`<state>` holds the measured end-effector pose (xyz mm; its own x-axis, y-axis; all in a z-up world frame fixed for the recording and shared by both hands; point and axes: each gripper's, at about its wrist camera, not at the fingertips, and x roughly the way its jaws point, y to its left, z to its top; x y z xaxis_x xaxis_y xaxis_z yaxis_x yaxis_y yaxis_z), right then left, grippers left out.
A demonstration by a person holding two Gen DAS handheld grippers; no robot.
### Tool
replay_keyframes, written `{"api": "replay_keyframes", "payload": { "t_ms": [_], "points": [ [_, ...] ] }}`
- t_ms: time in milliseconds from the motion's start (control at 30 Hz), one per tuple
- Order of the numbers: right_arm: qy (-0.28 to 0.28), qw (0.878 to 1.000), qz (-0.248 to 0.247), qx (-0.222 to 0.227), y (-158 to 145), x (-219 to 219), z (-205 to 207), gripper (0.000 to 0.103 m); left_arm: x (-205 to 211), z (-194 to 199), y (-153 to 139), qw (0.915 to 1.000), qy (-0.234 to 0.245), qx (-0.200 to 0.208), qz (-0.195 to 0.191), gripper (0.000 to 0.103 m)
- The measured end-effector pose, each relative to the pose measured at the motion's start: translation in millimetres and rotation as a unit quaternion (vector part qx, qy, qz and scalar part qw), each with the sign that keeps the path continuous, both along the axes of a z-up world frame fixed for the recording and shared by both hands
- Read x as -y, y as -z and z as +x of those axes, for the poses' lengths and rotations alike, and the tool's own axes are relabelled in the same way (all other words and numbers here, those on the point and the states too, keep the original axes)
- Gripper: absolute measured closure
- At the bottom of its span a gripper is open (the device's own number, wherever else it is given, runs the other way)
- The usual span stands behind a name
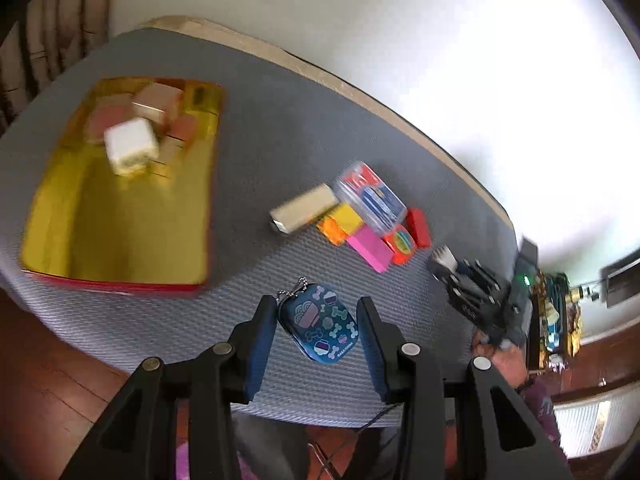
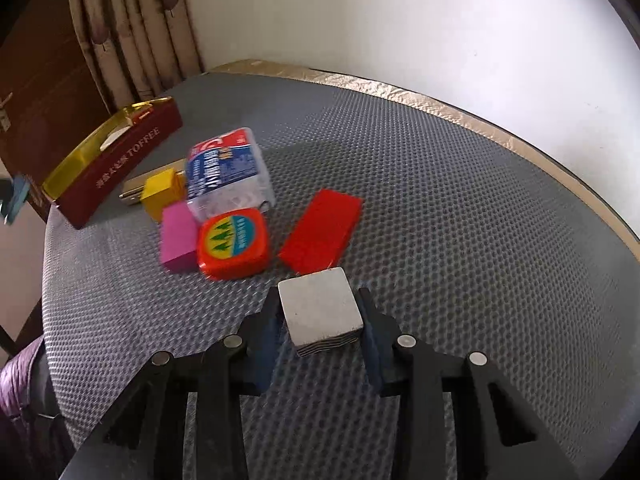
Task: Organize rigid objects
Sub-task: 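Carry the blue keychain to the tin with the left gripper while the right gripper grasps the white cube, then lower the blue keychain into the tin and open the left gripper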
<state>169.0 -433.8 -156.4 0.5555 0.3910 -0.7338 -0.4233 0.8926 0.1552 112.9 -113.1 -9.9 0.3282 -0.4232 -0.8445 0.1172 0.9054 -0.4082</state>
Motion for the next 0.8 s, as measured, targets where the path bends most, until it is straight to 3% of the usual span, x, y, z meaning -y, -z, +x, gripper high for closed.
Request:
{"api": "replay_keyframes", "payload": {
  "t_ms": [167, 333, 600, 800],
  "points": [
    [0.027, 0.998, 0.054, 0.016, -10.9, 6.3, -44.7, 0.069, -55.4, 12.6, -17.1, 0.9981, -0.036, 0.021, 0.046, 0.061],
    [0.047, 0.995, 0.081, 0.022, -10.2, 0.4, -71.9, 0.069, -94.7, 41.4, -7.7, 0.9934, -0.062, 0.029, 0.092, 0.061],
    [0.071, 0.993, 0.093, 0.009, -5.0, 4.9, -71.0, 0.069, -120.3, 97.5, 26.6, 0.9834, -0.066, 0.035, 0.166, 0.061],
    [0.074, 0.993, 0.088, 0.005, -2.4, 2.0, -69.9, 0.069, -118.0, 125.8, 46.5, 0.9737, -0.035, 0.057, 0.218, 0.061]
  ]
}}
